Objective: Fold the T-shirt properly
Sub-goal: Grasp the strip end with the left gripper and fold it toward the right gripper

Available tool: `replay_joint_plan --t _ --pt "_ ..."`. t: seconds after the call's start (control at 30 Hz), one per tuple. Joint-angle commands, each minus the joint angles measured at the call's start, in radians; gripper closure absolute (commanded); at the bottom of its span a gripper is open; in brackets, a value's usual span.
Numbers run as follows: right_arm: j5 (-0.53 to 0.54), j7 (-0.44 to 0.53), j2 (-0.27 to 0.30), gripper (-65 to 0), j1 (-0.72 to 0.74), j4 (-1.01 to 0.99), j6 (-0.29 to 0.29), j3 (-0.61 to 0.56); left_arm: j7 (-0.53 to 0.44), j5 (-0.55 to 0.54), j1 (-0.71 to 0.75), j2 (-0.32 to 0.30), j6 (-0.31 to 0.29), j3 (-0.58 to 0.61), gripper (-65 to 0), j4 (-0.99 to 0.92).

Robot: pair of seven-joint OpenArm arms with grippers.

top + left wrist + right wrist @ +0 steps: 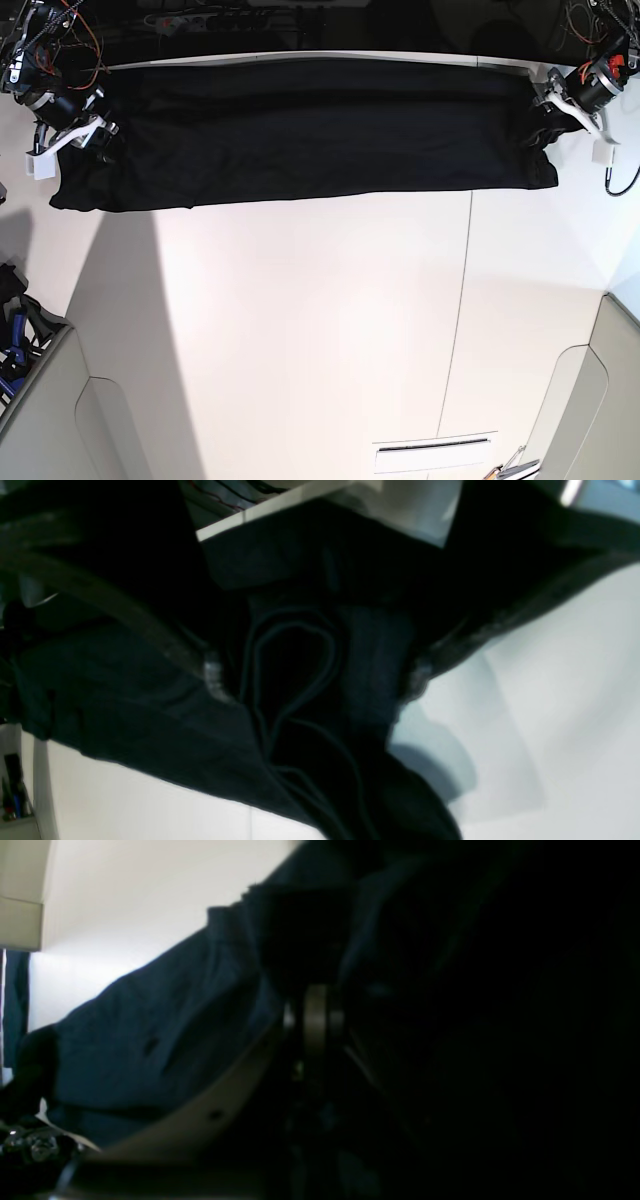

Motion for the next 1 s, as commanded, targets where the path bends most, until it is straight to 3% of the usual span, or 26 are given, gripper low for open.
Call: replay_joint_plan --t 0.0,0.07,0.1,0.23,0.5,0.7,0.97 --pt "0.026 0.003 0.014 0.0 0.013 0.014 0.008 0.005 0.004 0.003 -0.006 -0.012 -0.009 -0.003 -18.5 0.007" --pt "0.026 0.0 0.014 0.0 0.018 0.019 0.008 0.01 0.003 0.023 -0.014 -0.012 -0.009 -0.003 -1.3 0.007" --pt "0.027 0.0 0.014 0.0 0.018 0.024 0.008 0.015 -0.01 0.022 -0.014 -0.013 -0.009 -0.003 0.0 0.008" --pt "0.058 -0.018 0.014 0.0 0.018 0.071 0.008 0.047 -0.061 0.018 -0.016 -0.016 -0.009 -0.003 0.0 0.021" --pt "0.083 -0.052 0.014 0.0 0.018 0.212 0.008 0.201 -0.055 0.028 -0.055 -0.015 -0.009 -0.073 0.0 0.17" --pt "0.082 -0.056 0.014 0.0 0.016 0.224 0.008 0.257 -0.055 0.184 -0.111 -0.015 -0.003 -0.099 0.0 0.254" --pt "0.078 -0.055 0.014 0.0 0.015 0.224 0.008 0.257 0.005 0.122 -0.091 -0.014 -0.002 -0.005 0.0 0.552"
